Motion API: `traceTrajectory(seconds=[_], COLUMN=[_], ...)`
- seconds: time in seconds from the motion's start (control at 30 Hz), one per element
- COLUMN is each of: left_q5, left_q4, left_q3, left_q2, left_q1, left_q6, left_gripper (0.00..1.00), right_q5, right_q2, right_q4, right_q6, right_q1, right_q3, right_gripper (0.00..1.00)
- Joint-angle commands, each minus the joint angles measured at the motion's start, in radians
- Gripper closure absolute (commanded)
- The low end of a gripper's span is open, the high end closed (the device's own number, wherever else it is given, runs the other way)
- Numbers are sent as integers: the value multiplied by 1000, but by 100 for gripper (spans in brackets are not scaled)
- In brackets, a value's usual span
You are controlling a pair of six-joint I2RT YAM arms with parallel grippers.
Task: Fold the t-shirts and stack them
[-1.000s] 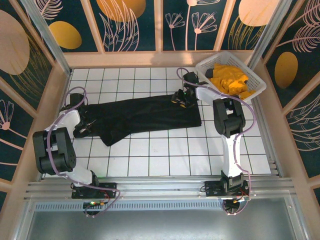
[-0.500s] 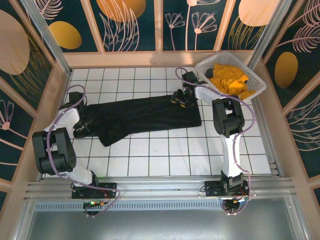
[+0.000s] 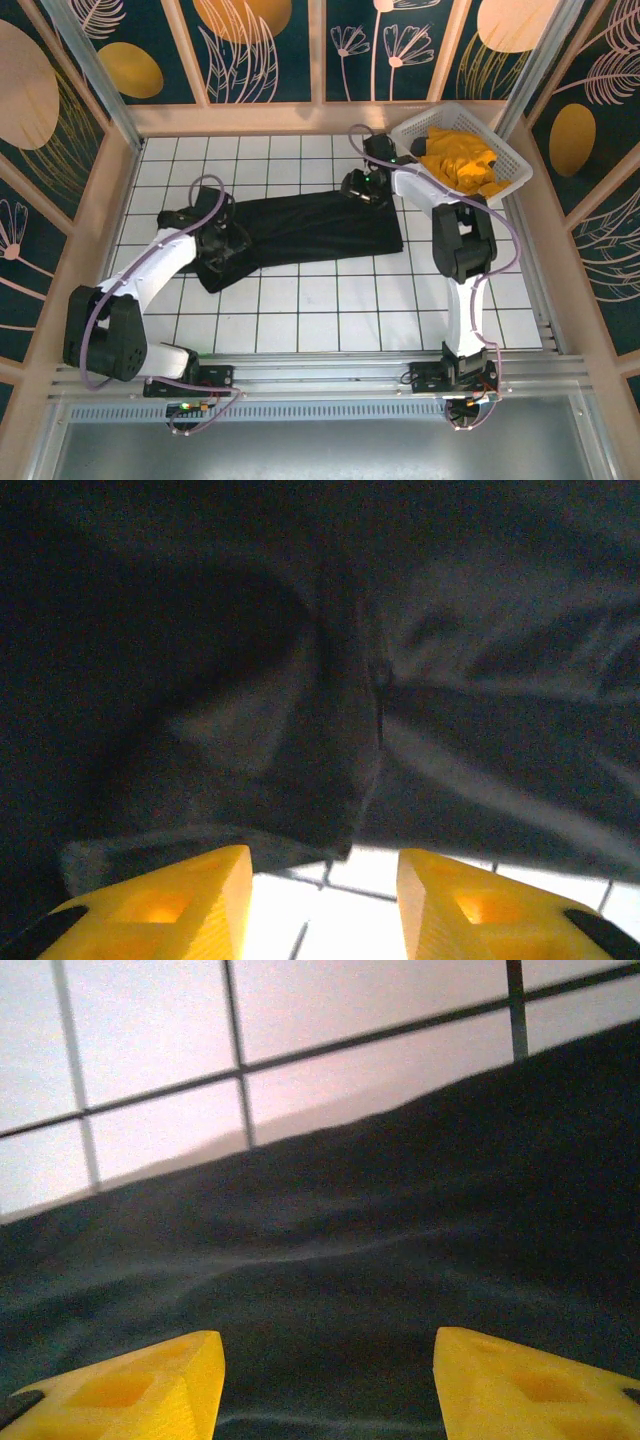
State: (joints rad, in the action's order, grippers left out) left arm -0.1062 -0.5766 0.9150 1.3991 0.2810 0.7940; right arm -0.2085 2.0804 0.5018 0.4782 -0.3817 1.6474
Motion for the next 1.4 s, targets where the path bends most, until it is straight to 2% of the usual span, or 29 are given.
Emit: traceTrajectory(seconds=[0.0, 0.13, 0.27, 0.37, 0.63, 0.73, 0.83, 1.0, 1.13, 1.27, 1.3, 1.37], left_q5=[-154, -158, -161, -151, -144, -128, -101, -112, -84, -77, -78, -79], left_q4=[66, 191, 291, 297, 333, 279, 205, 306, 329, 308, 300, 281], left_q3=[-90, -163, -197, -203, -217, -191, -165, -213, -183, -157, -152, -145], left_q2=[6, -7, 0, 11, 50, 52, 61, 66, 106, 119, 116, 105], left_q1=[22, 33, 34, 34, 35, 34, 34, 34, 35, 36, 36, 42], left_q6=[250, 423, 515, 528, 541, 531, 521, 569, 559, 556, 557, 567], left_gripper=[54, 54, 55, 58, 75, 74, 63, 63, 75, 97, 100, 100], right_q5=[4, -3, -2, 3, -2, -2, -5, -11, -12, -9, -8, -6], right_q2=[-88, -129, -165, -186, -206, -205, -197, -186, -186, -190, -190, -192], right_q4=[-15, -28, -35, -41, -55, -54, -54, -54, -53, -51, -51, -51], right_q6=[21, 39, 40, 37, 42, 42, 42, 43, 42, 40, 40, 40], right_q1=[-11, -17, -21, -19, -18, -16, -16, -17, -16, -16, -16, -15], right_q3=[-37, -85, -132, -162, -206, -199, -190, -181, -182, -185, -188, -189], right_gripper=[41, 42, 41, 42, 41, 41, 41, 42, 42, 42, 42, 42])
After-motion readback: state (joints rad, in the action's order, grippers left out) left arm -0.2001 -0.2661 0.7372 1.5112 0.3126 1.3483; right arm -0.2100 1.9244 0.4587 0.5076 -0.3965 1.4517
